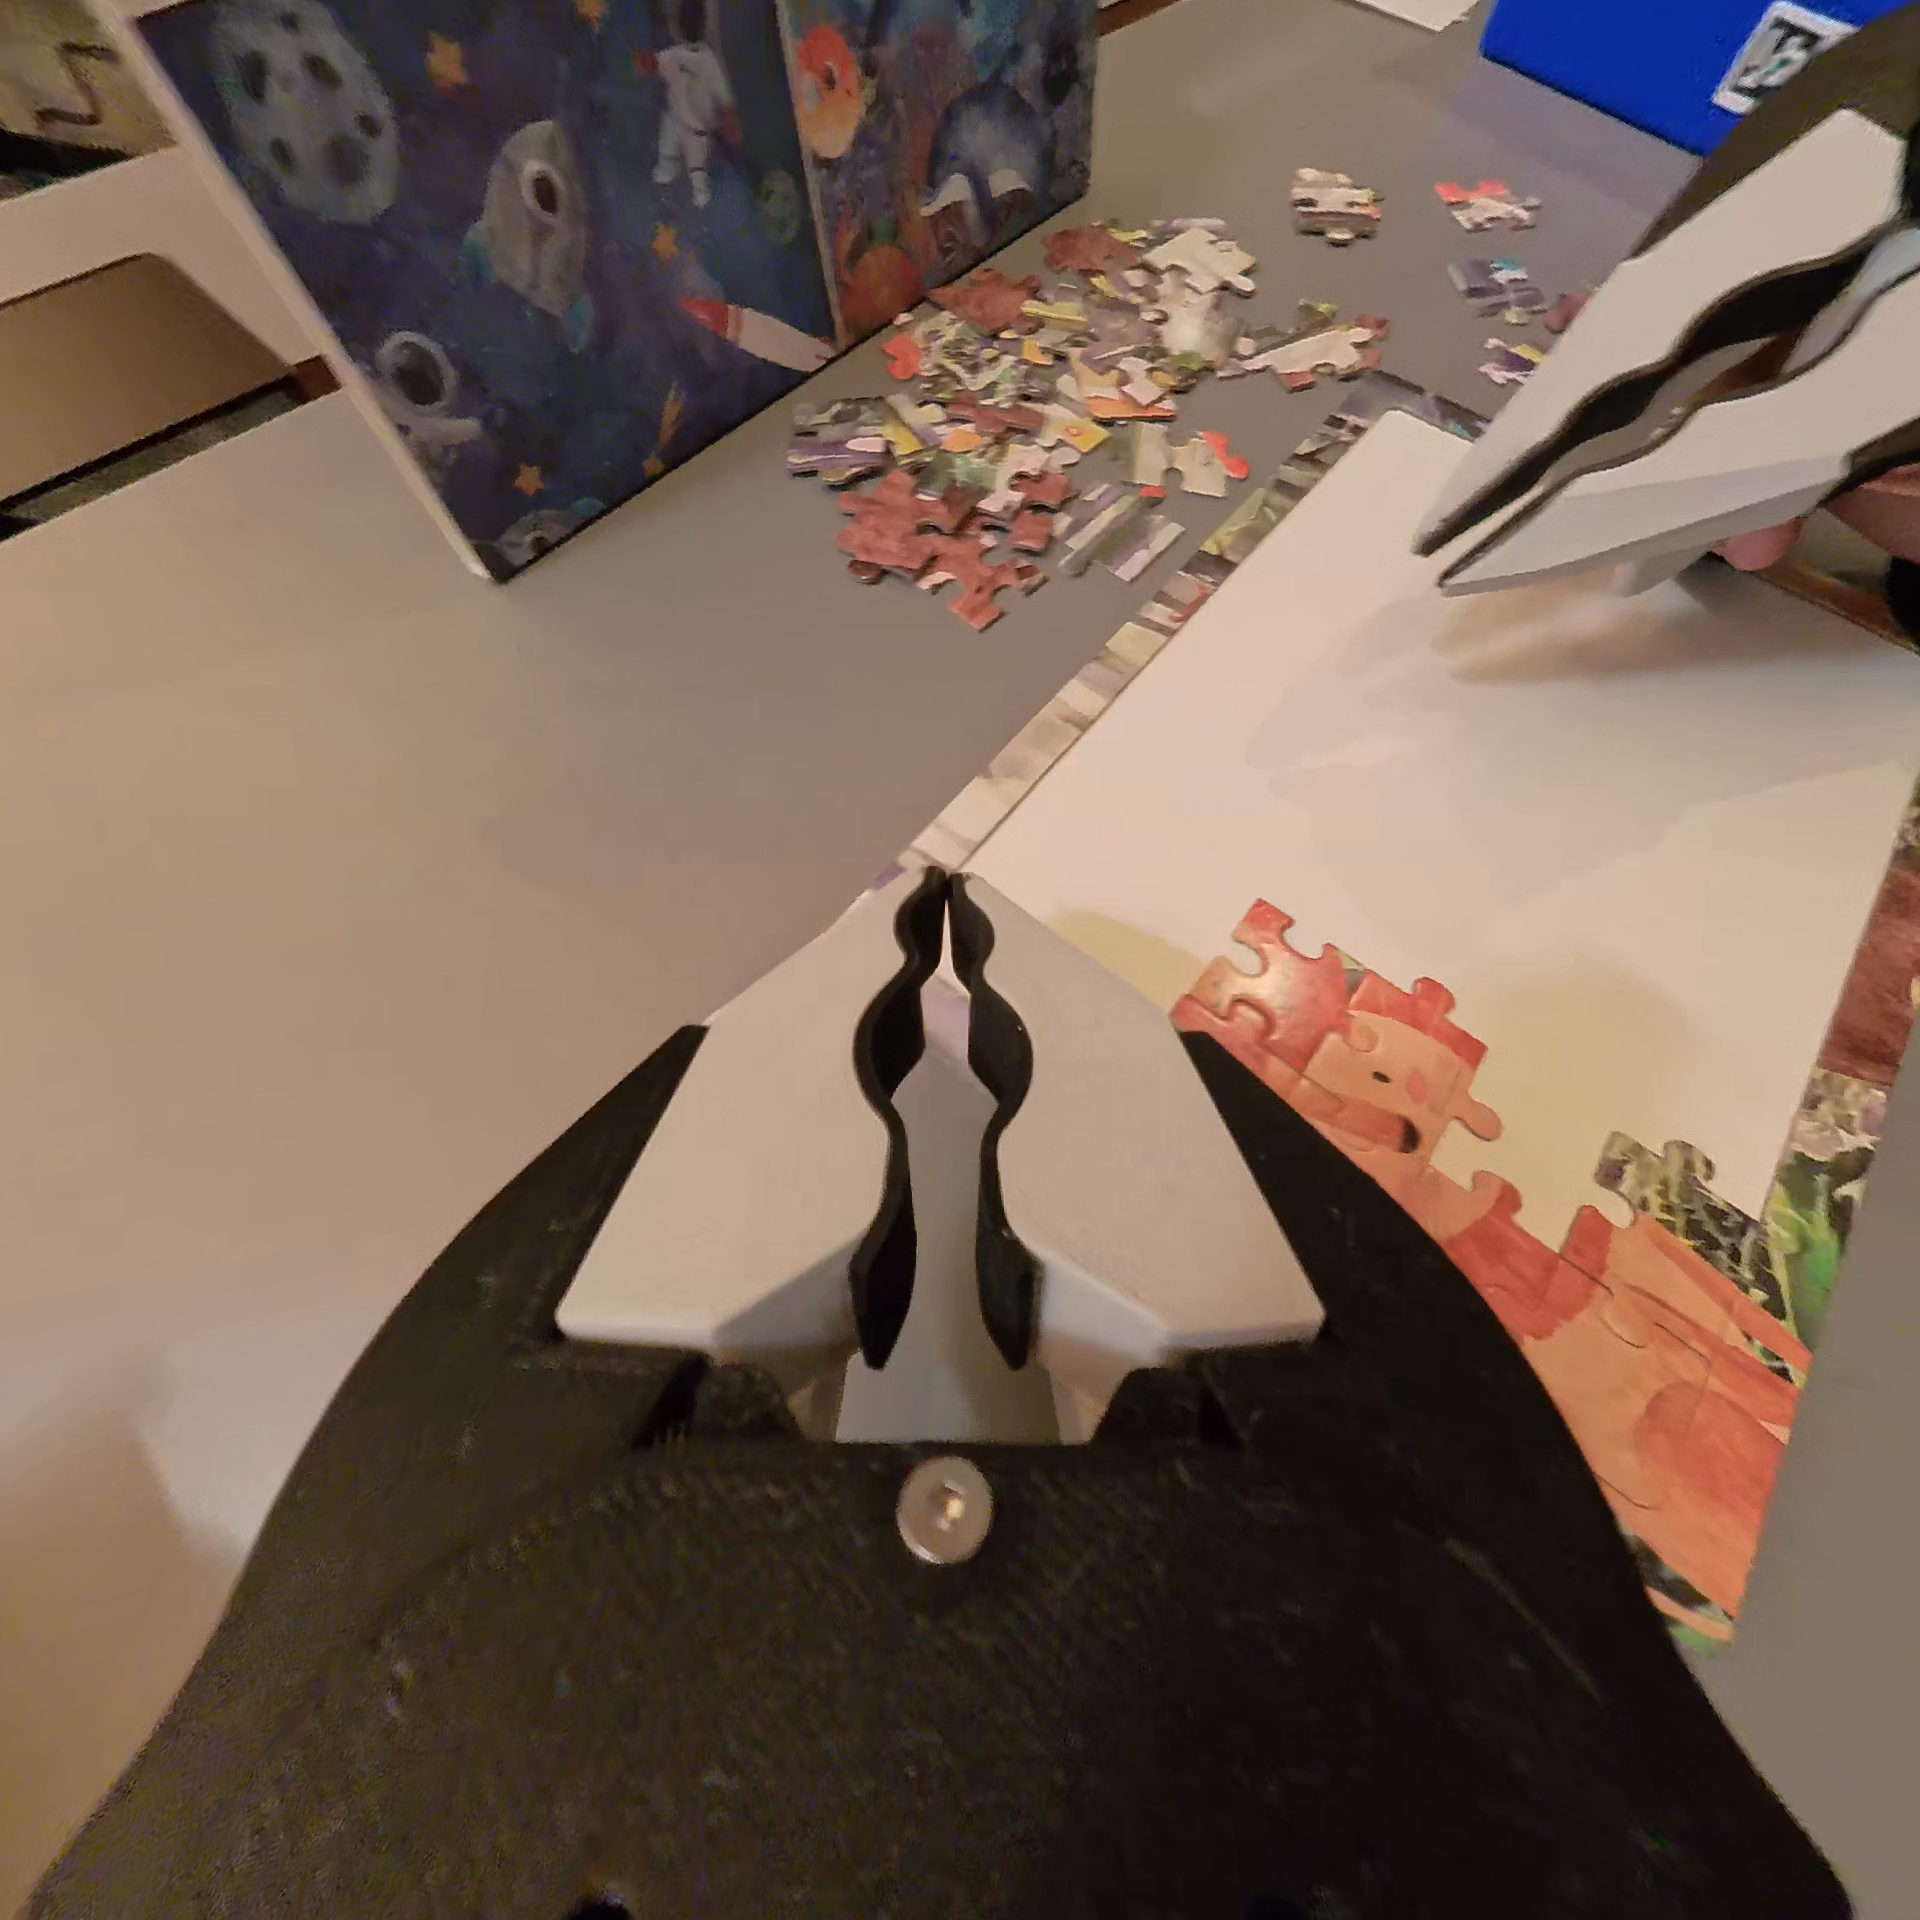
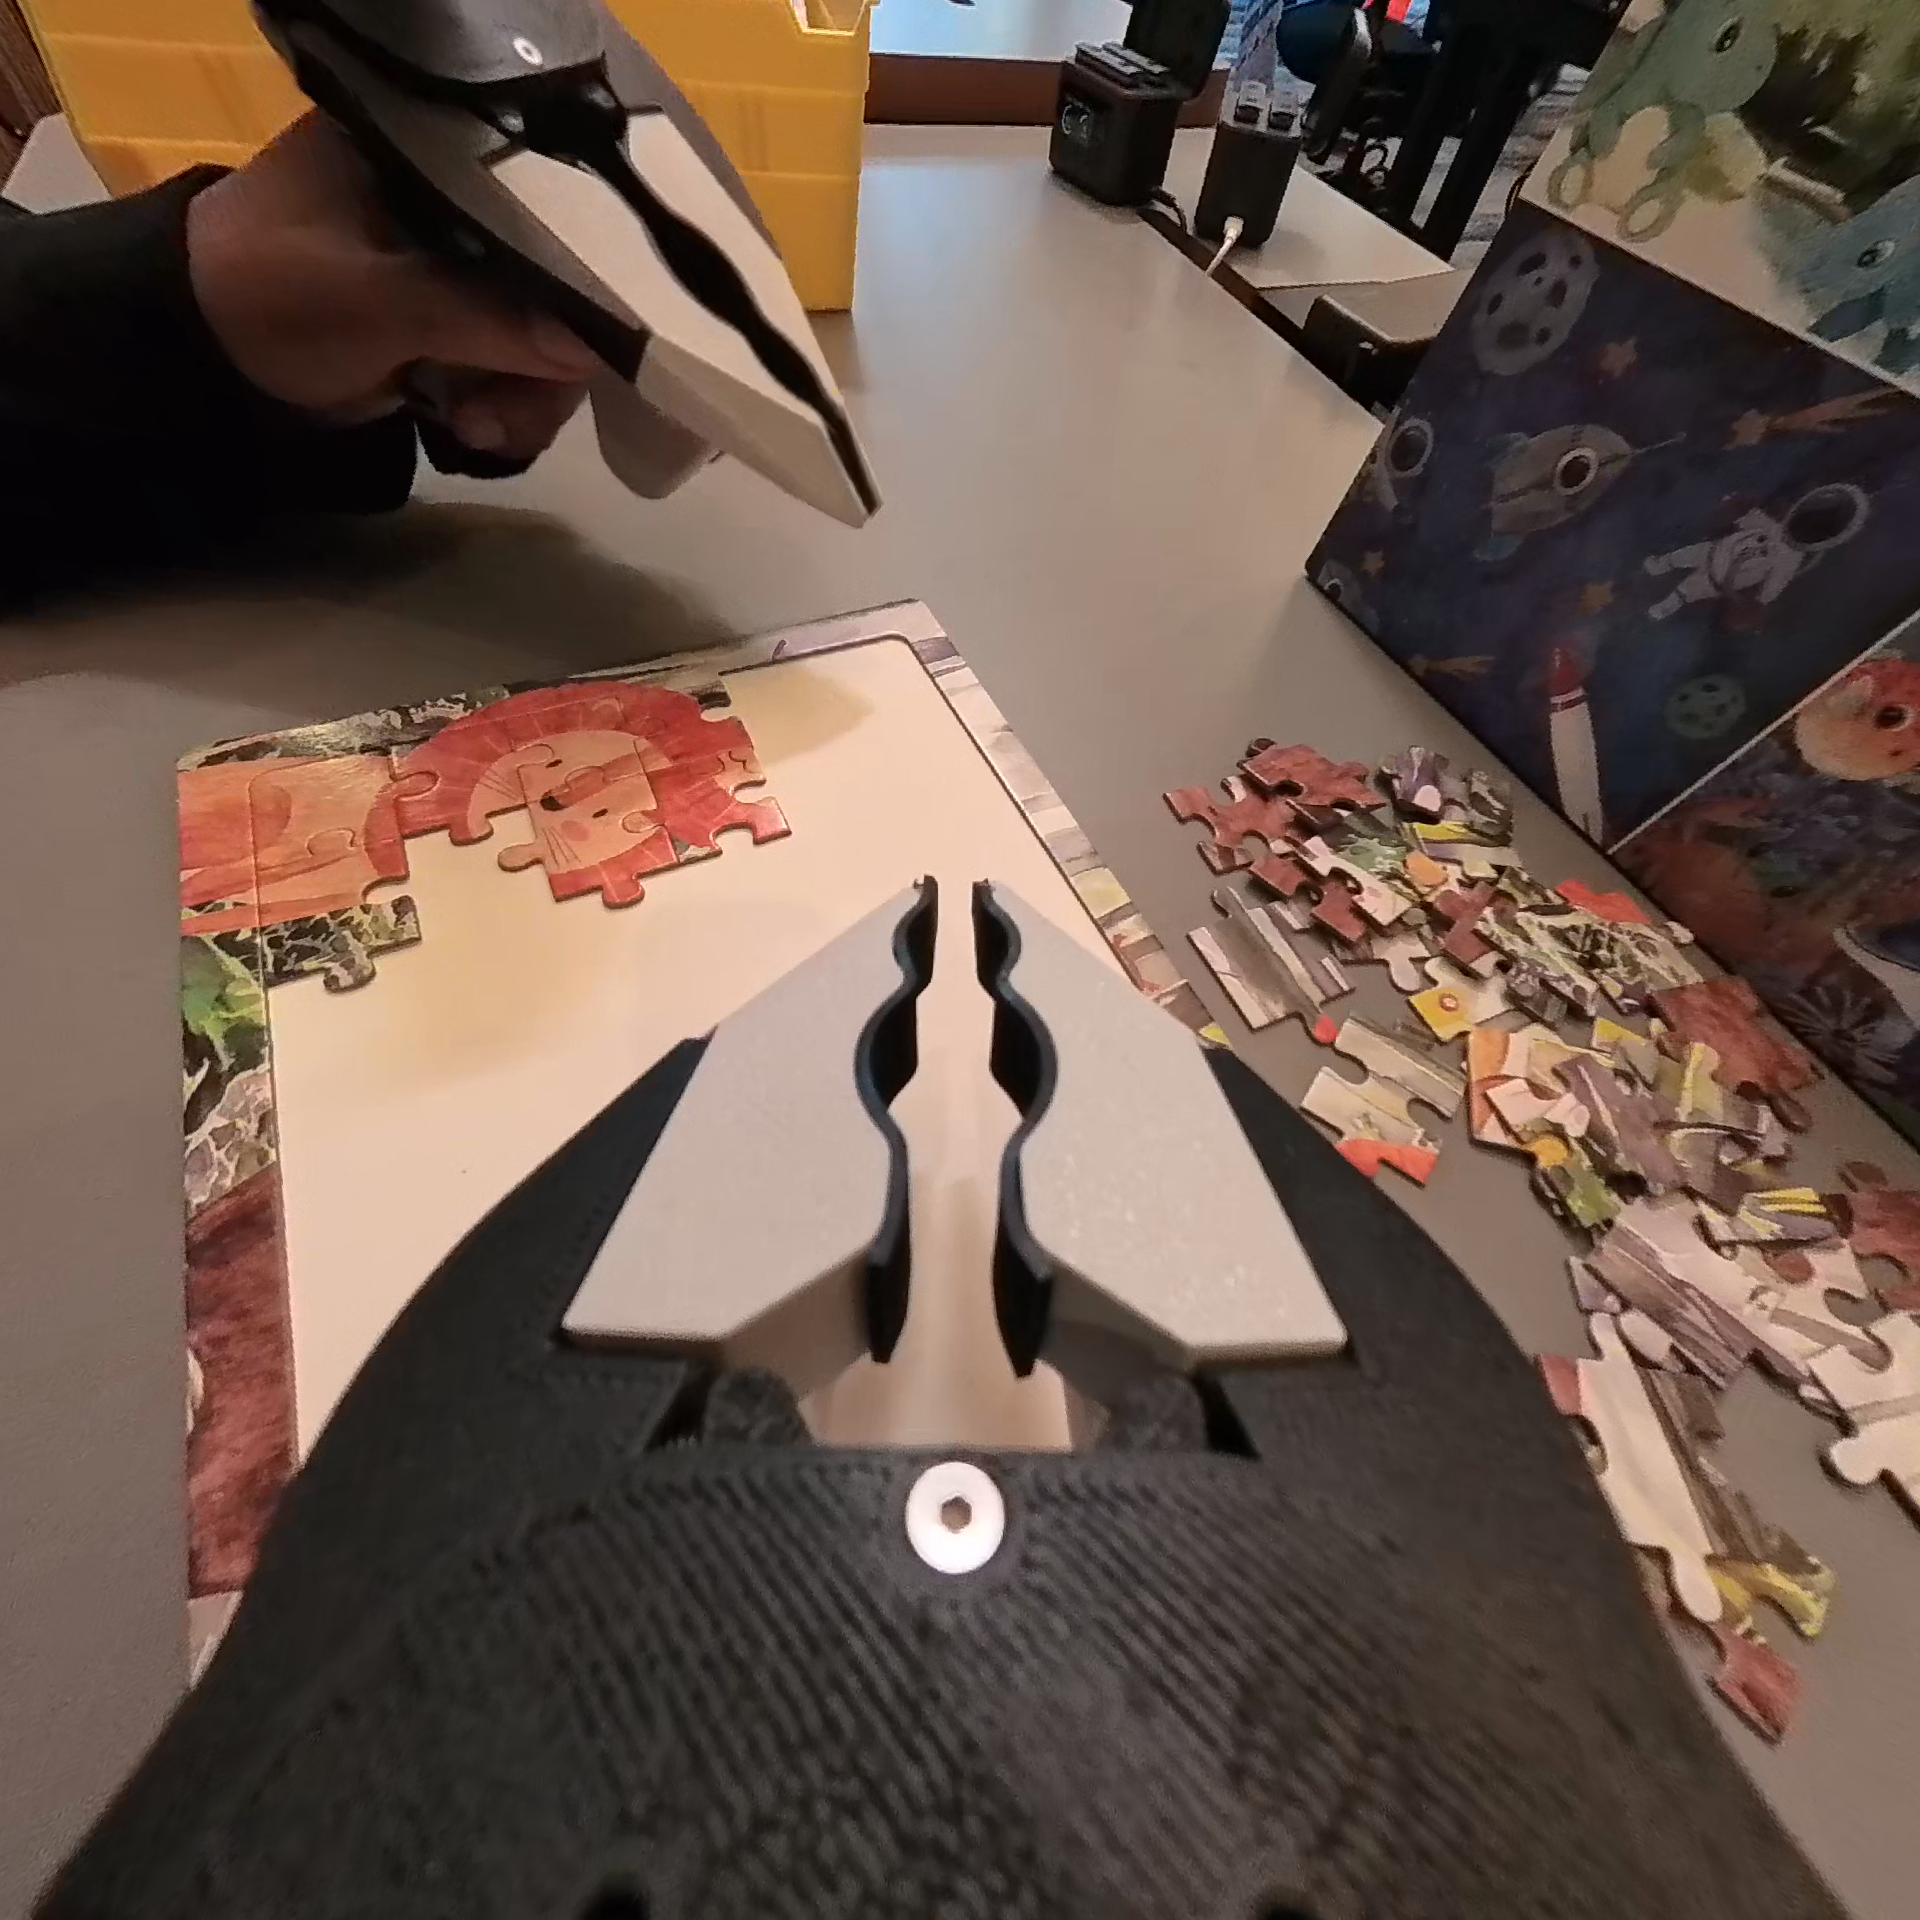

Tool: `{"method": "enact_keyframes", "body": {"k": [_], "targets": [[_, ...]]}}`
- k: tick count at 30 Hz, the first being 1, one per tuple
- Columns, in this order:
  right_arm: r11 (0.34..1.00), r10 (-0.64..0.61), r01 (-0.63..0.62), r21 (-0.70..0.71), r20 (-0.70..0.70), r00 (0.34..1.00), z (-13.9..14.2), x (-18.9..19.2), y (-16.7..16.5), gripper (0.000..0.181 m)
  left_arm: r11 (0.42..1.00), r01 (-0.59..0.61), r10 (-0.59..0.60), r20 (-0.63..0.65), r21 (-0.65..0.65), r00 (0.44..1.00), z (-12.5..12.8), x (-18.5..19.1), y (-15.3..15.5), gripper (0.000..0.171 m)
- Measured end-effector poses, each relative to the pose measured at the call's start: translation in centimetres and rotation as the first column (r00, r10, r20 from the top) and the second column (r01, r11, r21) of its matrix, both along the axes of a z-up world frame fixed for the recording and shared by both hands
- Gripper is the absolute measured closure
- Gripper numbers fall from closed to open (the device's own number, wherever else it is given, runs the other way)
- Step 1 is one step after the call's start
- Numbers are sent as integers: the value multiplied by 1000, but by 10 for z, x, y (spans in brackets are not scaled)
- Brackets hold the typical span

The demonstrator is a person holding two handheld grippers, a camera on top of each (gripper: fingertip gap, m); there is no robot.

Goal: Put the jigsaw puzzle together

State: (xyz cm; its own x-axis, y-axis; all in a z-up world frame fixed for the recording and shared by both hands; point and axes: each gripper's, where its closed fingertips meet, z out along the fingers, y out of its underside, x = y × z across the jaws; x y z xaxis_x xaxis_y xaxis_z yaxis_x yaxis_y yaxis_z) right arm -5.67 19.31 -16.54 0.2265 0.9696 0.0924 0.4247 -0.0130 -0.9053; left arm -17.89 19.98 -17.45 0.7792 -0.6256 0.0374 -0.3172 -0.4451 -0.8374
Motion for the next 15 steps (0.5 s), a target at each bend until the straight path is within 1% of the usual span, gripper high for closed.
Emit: {"method": "enact_keyframes", "body": {"k": [4,9,13,15], "targets": [[1000,0,0,0,0,1000,0,0,0,176,995,-103,103,-8,16,995,4,-21,9,171],[1000,0,0,0,1,1000,0,0,0,176,986,-167,167,41,4,985,8,-35,14,171],[1000,0,0,1,2,1000,0,0,0,176,974,-224,225,-22,24,974,4,-48,18,171],[1000,1,-1,2,3,1000,-1,0,0,176,974,-227,227,-21,21,974,3,-48,19,171]]}}
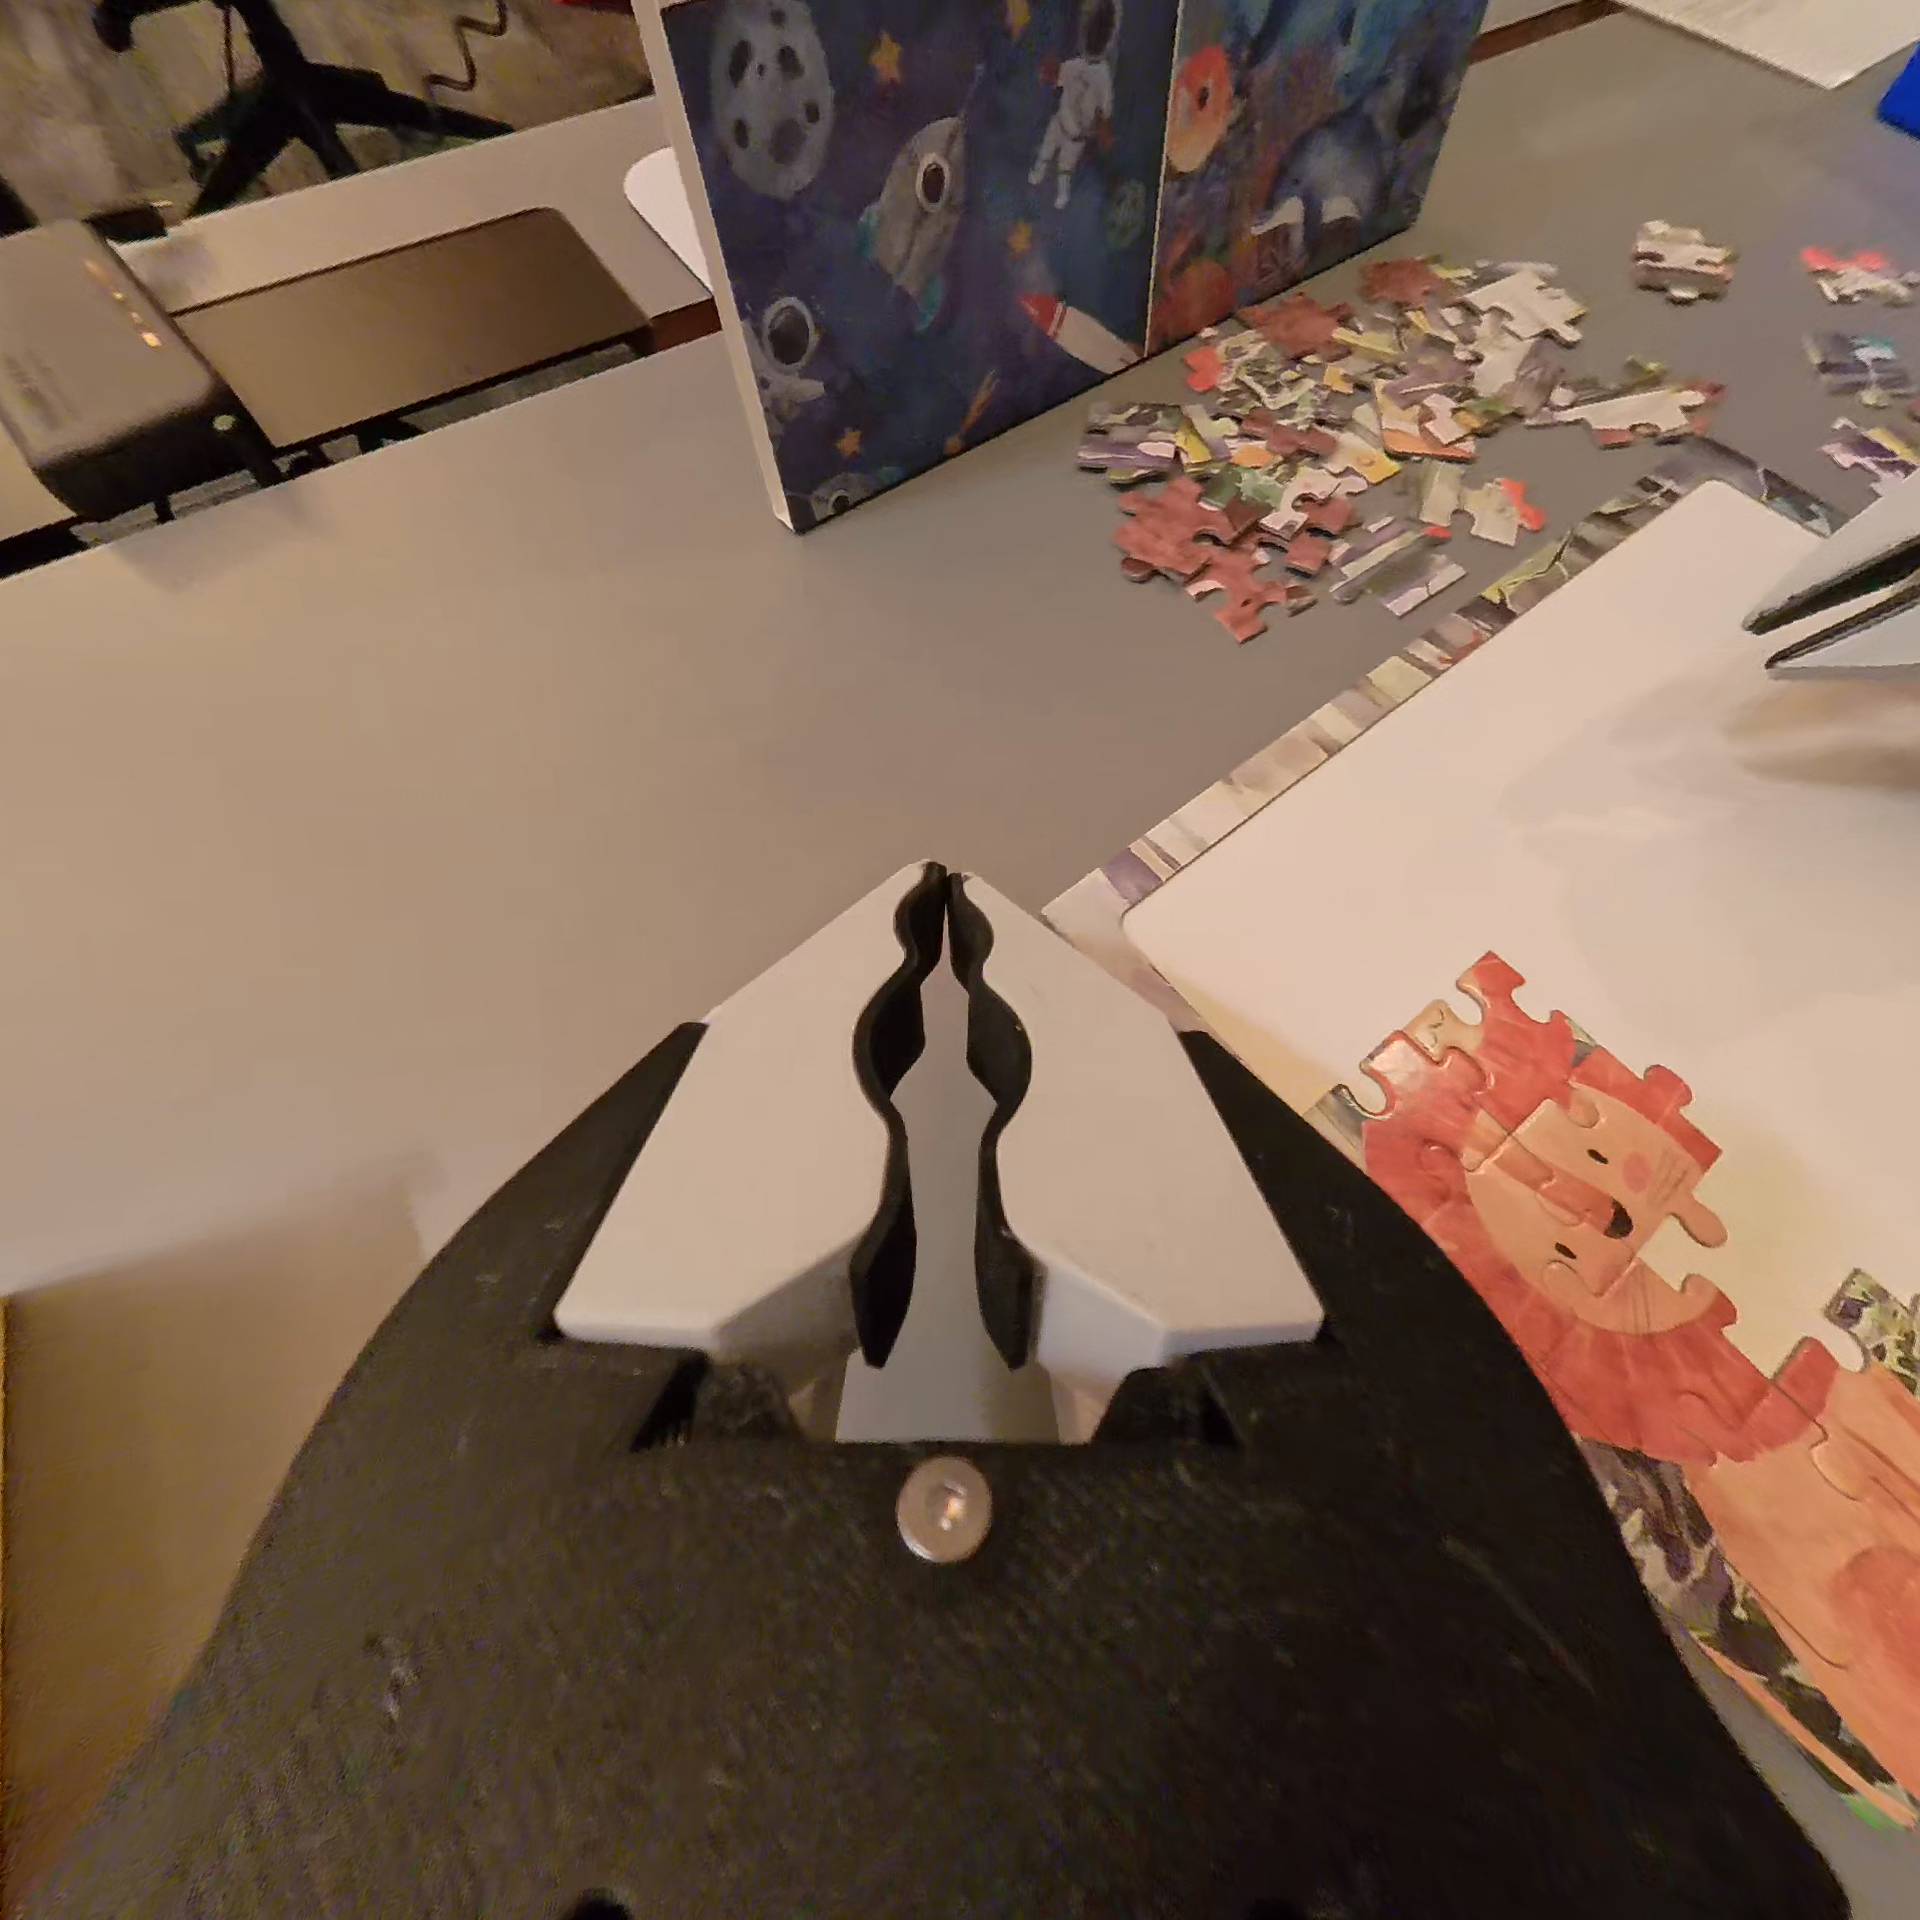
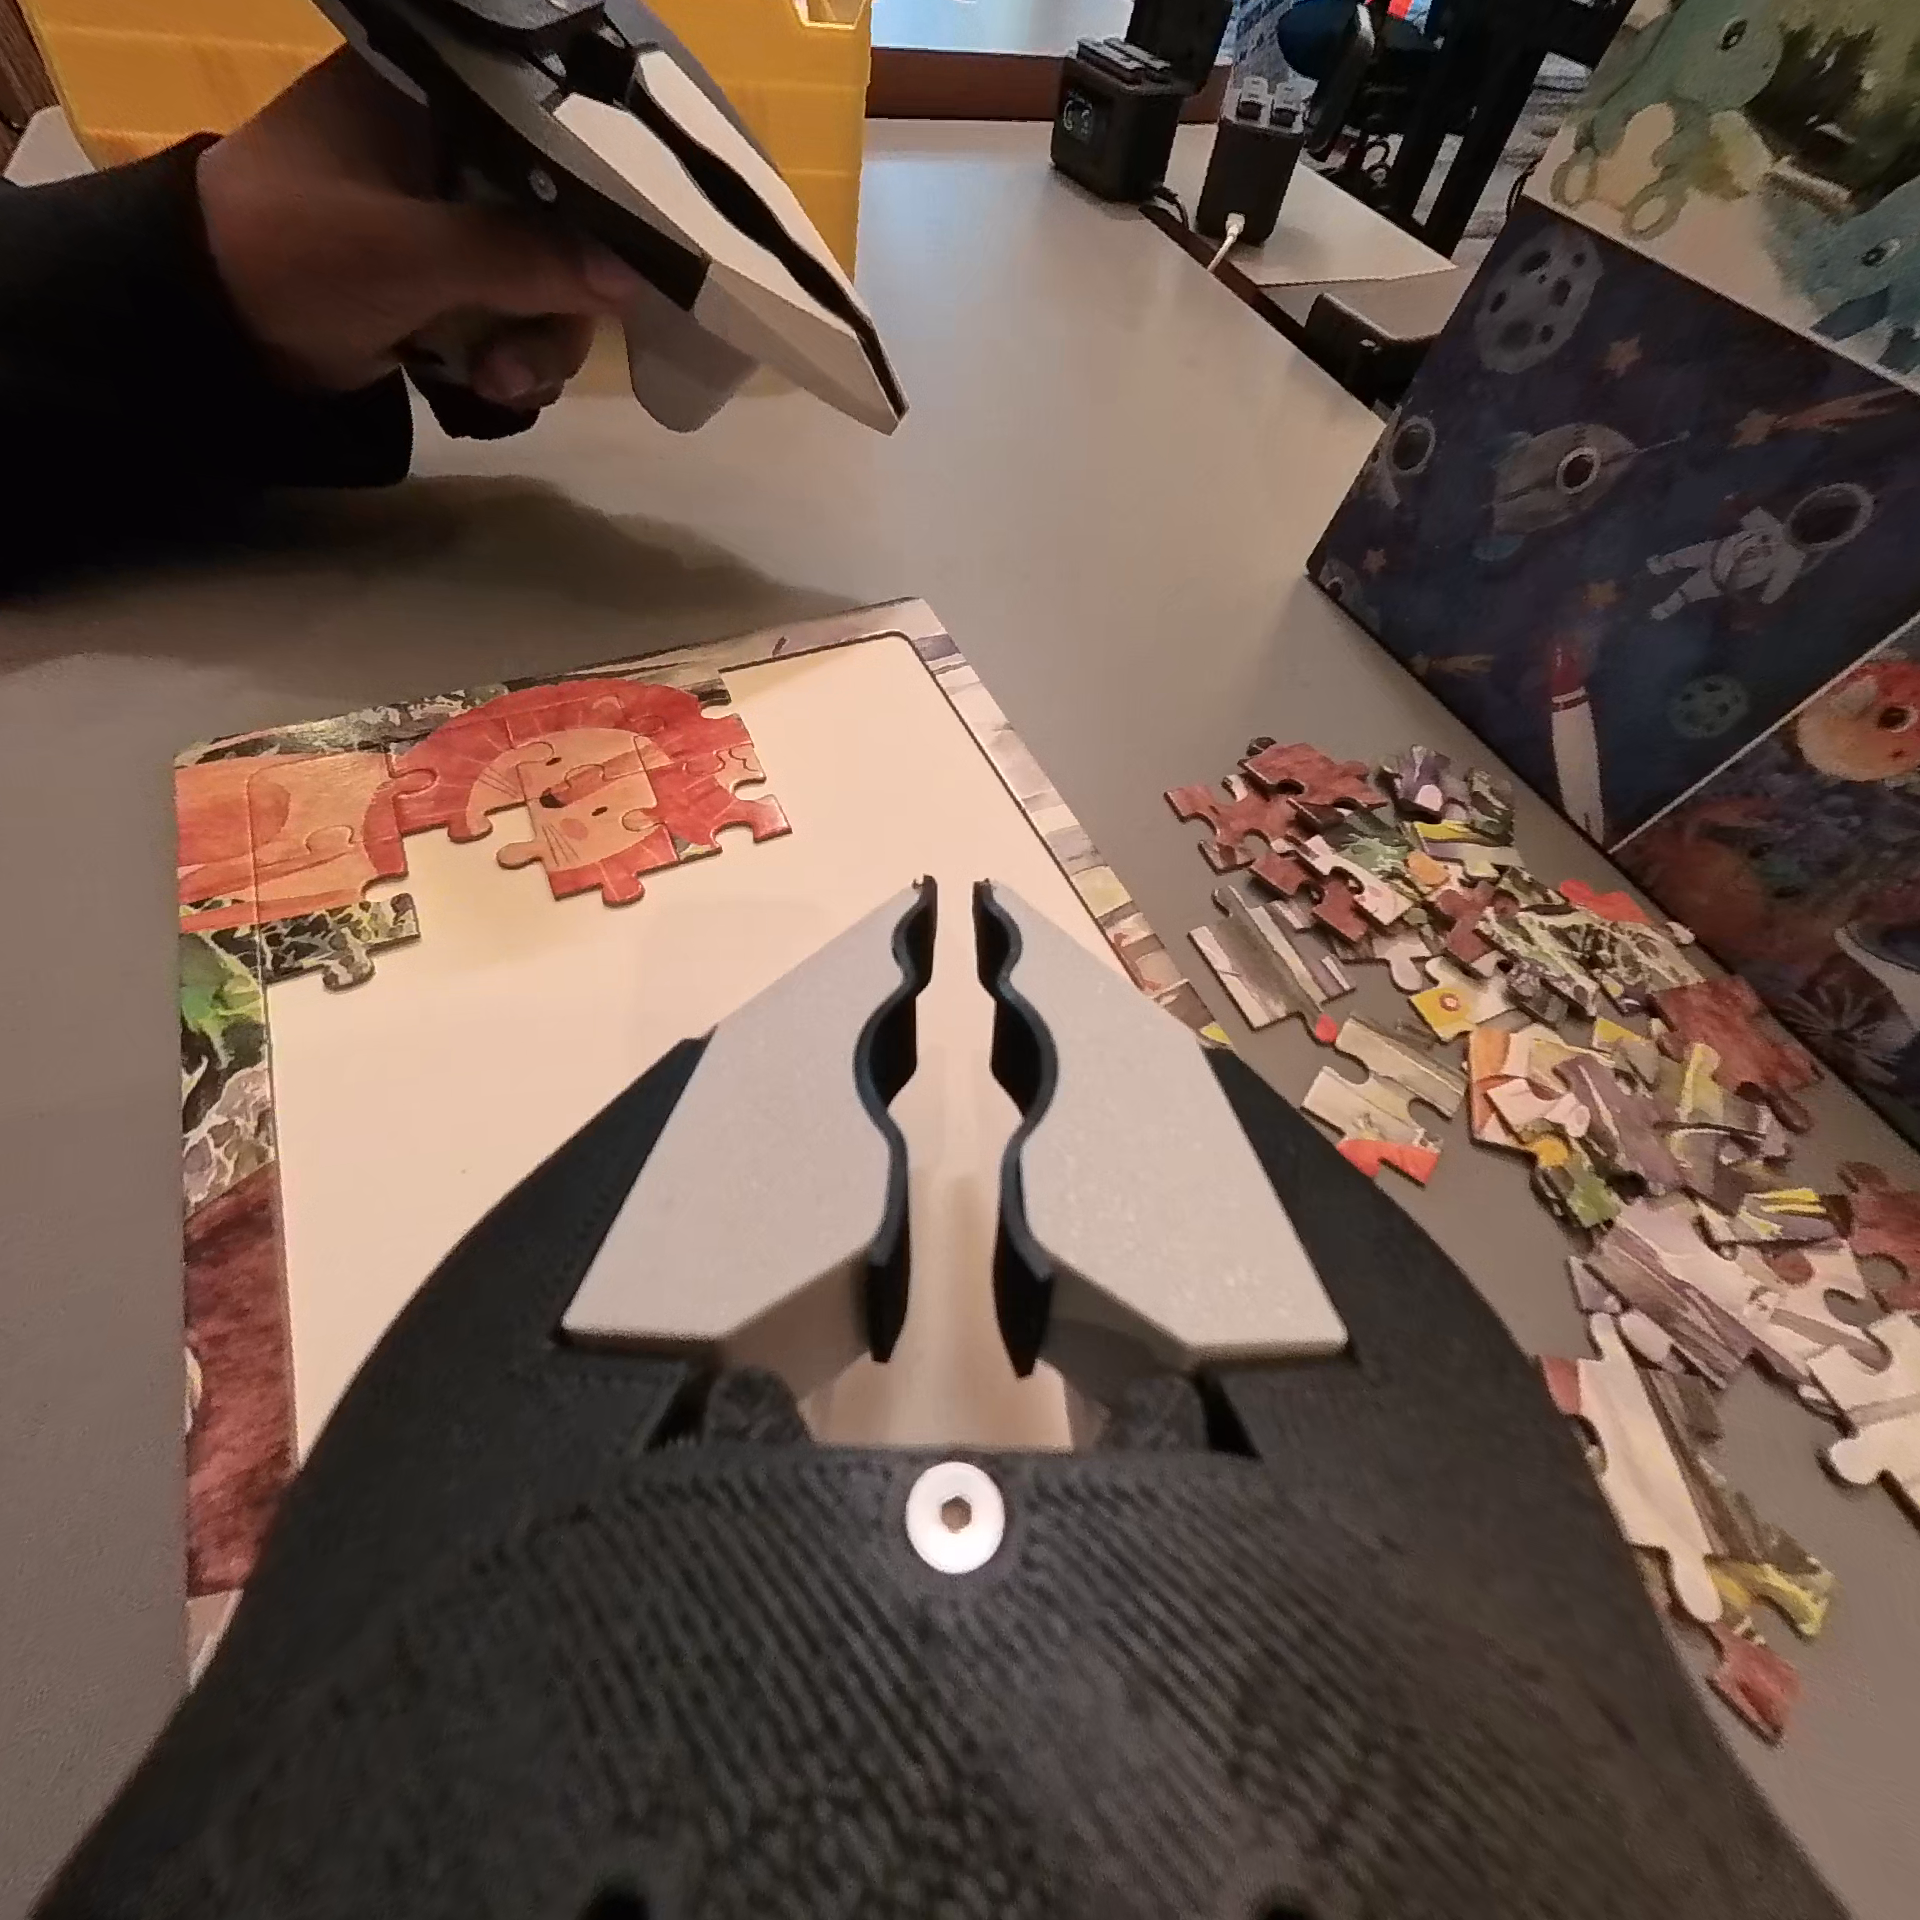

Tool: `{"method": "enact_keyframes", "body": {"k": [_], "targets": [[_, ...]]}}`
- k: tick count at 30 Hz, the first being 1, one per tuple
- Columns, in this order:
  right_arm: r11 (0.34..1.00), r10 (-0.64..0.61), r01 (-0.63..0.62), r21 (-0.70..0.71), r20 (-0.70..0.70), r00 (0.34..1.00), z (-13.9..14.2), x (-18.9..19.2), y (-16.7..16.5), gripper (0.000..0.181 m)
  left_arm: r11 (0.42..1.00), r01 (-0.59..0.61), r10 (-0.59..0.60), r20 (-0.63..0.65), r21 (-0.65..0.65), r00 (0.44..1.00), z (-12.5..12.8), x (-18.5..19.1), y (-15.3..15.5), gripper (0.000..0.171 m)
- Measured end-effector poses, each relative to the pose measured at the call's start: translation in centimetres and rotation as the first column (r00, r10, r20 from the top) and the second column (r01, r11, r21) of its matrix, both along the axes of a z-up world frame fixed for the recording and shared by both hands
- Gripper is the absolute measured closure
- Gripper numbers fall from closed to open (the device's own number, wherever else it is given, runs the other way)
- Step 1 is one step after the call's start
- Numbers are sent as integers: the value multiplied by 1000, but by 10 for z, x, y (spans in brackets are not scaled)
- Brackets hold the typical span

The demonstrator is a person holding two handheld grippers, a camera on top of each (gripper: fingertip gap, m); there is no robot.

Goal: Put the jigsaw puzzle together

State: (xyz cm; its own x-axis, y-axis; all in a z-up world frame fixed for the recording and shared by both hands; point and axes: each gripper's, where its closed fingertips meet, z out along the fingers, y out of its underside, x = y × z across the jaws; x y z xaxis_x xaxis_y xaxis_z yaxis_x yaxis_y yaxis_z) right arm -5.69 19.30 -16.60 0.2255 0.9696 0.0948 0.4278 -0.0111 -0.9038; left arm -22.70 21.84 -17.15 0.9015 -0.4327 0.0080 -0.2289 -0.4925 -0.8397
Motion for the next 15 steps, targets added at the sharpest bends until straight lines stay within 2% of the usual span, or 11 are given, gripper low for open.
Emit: {"method": "enact_keyframes", "body": {"k": [15], "targets": [[1000,2,-2,6,10,1000,-1,0,-1,176,1000,14,-15,-14,-24,1000,-6,3,-1,171]]}}
